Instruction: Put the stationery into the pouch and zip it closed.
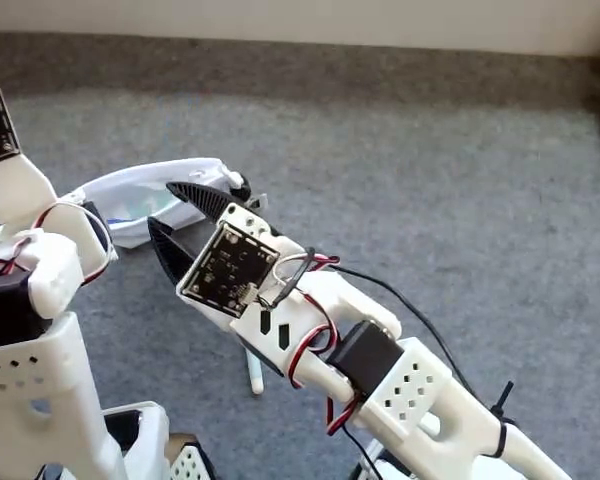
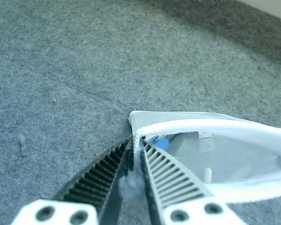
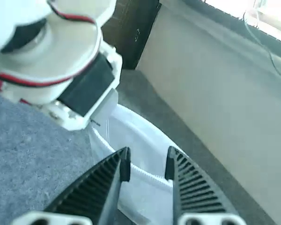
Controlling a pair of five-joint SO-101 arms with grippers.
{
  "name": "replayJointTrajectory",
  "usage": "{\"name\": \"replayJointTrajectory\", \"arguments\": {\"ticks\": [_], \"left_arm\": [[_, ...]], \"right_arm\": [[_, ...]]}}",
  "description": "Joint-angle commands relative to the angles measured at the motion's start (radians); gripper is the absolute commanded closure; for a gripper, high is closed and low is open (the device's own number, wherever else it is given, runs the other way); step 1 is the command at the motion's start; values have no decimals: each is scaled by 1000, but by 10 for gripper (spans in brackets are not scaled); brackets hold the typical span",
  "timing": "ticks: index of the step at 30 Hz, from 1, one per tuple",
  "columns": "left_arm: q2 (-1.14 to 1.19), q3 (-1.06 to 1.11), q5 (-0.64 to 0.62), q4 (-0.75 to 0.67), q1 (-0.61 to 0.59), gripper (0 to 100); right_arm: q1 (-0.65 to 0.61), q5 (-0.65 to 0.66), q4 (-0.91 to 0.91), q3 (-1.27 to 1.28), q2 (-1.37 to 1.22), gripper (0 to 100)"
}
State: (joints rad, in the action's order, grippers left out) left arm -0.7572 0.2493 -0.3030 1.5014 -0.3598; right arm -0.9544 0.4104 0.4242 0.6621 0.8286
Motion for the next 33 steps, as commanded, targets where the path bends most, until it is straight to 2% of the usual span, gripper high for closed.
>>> {"name": "replayJointTrajectory", "arguments": {"ticks": [1, 6, 13, 18, 26, 33], "left_arm": [[2, 12, 9, 3, 7, 994], [2, 12, 9, 3, 7, 994], [2, 12, 9, 2, 7, 994], [2, 12, 8, 2, 7, 994], [2, 12, 5, 0, 5, 994], [2, 10, -18, -5, -47, 994]], "right_arm": [[-8, 5, 77, -101, 15, 875], [-7, -6, 278, -205, 36, 875], [-7, -132, 522, -357, 38, 875], [-7, -244, 628, -328, 44, 875], [-8, -440, 631, -76, 41, 875], [-8, -486, 432, 124, 35, 875]]}}
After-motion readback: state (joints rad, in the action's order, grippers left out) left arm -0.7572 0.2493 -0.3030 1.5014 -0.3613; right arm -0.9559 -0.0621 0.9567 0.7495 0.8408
